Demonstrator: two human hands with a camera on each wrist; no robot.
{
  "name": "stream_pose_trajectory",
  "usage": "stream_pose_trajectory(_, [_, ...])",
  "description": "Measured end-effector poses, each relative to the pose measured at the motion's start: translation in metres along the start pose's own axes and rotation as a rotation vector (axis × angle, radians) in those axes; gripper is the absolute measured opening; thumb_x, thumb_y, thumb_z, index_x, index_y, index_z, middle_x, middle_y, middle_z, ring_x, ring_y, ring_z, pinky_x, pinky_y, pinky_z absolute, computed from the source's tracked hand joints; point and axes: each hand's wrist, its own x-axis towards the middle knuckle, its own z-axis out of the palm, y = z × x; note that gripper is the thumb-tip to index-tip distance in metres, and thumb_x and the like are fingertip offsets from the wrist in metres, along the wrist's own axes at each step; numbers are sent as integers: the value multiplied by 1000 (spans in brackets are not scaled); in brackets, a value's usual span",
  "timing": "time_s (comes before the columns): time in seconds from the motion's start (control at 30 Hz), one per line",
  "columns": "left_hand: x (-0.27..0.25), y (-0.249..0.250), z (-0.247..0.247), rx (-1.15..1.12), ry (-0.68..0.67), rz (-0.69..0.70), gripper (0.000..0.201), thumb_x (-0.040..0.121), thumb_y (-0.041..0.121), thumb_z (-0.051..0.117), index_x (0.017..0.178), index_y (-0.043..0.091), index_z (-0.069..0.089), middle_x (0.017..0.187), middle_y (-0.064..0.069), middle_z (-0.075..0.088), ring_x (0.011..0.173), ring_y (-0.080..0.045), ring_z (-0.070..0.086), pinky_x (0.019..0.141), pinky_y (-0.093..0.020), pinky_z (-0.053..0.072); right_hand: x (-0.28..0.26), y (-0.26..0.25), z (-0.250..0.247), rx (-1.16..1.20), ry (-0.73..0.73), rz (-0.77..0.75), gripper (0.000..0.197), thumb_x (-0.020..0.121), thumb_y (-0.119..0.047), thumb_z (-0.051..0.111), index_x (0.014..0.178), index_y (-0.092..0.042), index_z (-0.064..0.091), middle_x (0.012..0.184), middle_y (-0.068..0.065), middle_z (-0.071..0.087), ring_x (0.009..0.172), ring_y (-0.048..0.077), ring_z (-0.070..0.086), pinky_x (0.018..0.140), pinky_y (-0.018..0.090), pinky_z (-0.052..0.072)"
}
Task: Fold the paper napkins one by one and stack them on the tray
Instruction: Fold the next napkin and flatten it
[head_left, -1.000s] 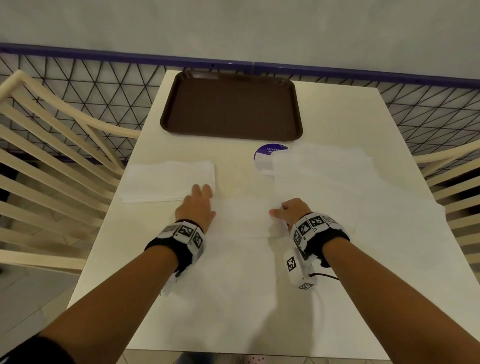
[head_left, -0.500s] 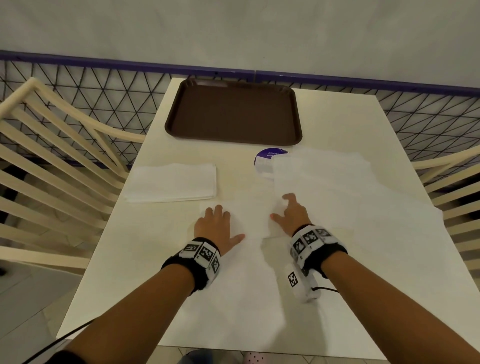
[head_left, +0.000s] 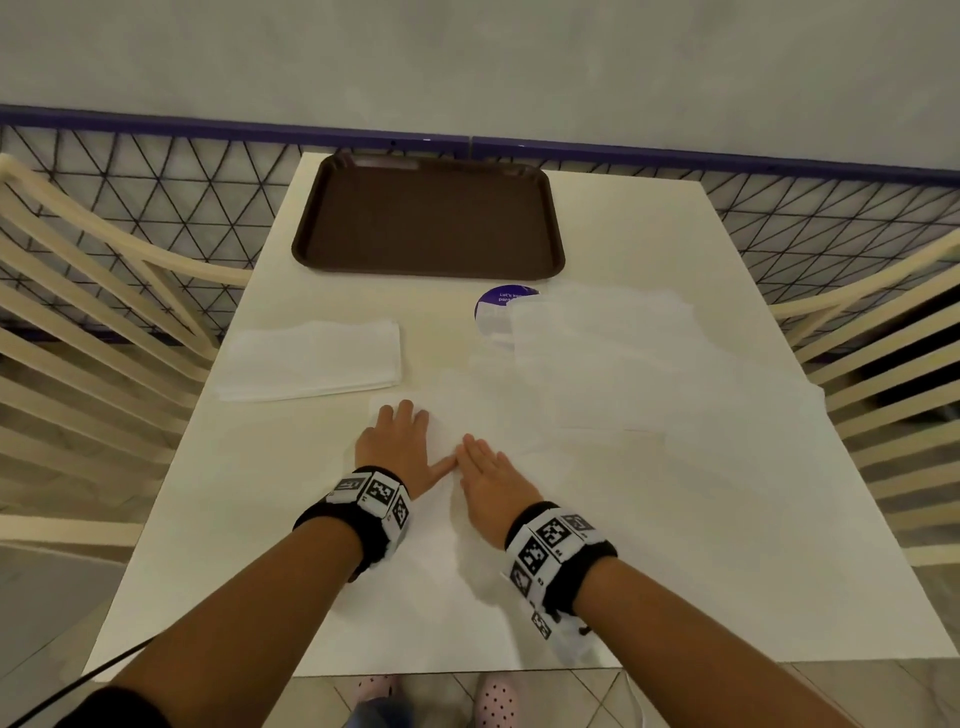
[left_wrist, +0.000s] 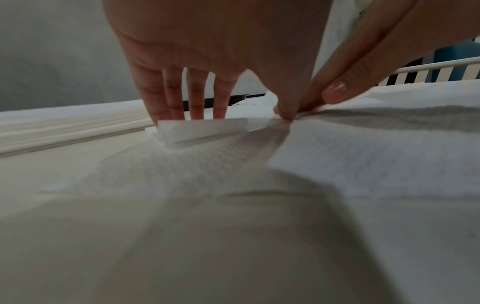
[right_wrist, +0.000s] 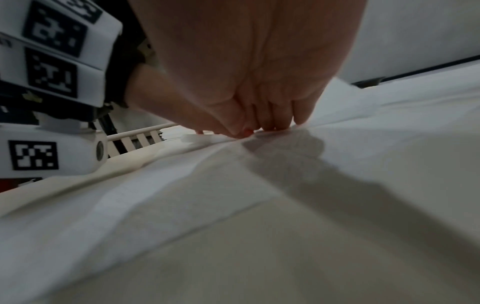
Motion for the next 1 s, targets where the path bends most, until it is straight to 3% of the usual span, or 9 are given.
stream_pose_trajectory(0.27, [1, -2, 1, -46, -17, 9, 71, 86, 65, 37, 137, 17, 33, 140, -1, 31, 126, -20, 34, 88, -30, 45, -16, 31, -7, -43, -63, 196, 53, 100, -10, 18, 149, -2, -2, 158, 11, -12, 147, 21, -5, 120, 33, -1])
stream_pose_trajectory(0.33, [-1, -1, -2, -21, -9, 13, 68, 88, 62, 37, 138, 15, 31, 141, -3, 30, 126, -21, 35, 92, -31, 42, -15, 30, -12, -51, -82, 204, 53, 100, -10, 18, 149, -1, 0, 158, 11, -9, 147, 21, -3, 120, 33, 0])
stream_pose_trajectory(0.47, [-14, 21, -3, 83, 44, 230, 58, 97, 46, 31, 145, 15, 21, 149, -6, 23, 134, -25, 28, 107, -35, 29, -13, 25, -18, -96, -81, 210, 55, 97, -10, 23, 148, 1, 6, 158, 14, -2, 147, 25, 5, 121, 35, 6])
stream_pose_trajectory(0.57, [-27, 44, 10, 89, 43, 423, 52, 99, 36, 29, 144, 12, 24, 146, -5, 29, 131, -23, 32, 106, -34, 31, -13, 24, -22, -111, -92, 208, 55, 98, -13, 26, 148, 1, 9, 158, 15, -1, 147, 25, 7, 121, 36, 7])
stream_pose_trajectory(0.73, [-32, 40, 20, 102, 5, 360, 51, 101, 32, 24, 145, 8, 22, 146, -4, 29, 130, -24, 32, 105, -33, 33, -13, 25, -26, -161, -102, 179, 55, 98, -14, 27, 147, 1, 11, 157, 16, 2, 146, 26, 10, 121, 36, 9])
stream_pose_trajectory(0.8, [-34, 26, 18, 66, -9, 292, 51, 98, 31, 22, 137, 4, 42, 134, -7, 47, 116, -25, 49, 93, -31, 46, -14, 25, -29, -180, -99, 171, 52, 96, -10, 27, 146, 1, 17, 157, 16, 7, 144, 26, 16, 120, 37, 13])
stream_pose_trajectory(0.87, [-38, 6, 20, 51, 12, 256, 55, 87, 32, 26, 107, 5, 69, 102, -5, 67, 83, -21, 65, 62, -22, 54, -16, 24, -31, -193, -94, 160, 49, 95, -7, 27, 143, 1, 25, 154, 15, 16, 140, 27, 24, 118, 37, 18])
stream_pose_trajectory(0.93, [-43, -15, 27, 79, 108, 235, 49, 80, 31, 34, 89, 6, 75, 84, -4, 69, 67, -19, 65, 47, -19, 50, -15, 24, -33, -217, -78, 153, 44, 95, -7, 28, 138, 1, 34, 147, 15, 29, 133, 27, 35, 114, 36, 25])
stream_pose_trajectory(1.0, [-45, -31, 25, 122, 138, 213, 31, 77, 30, 59, 85, 5, 75, 81, -5, 69, 63, -20, 66, 44, -20, 49, -13, 24, -34, -229, -70, 155, 39, 96, -8, 29, 132, 0, 42, 140, 13, 38, 126, 27, 43, 111, 35, 30])
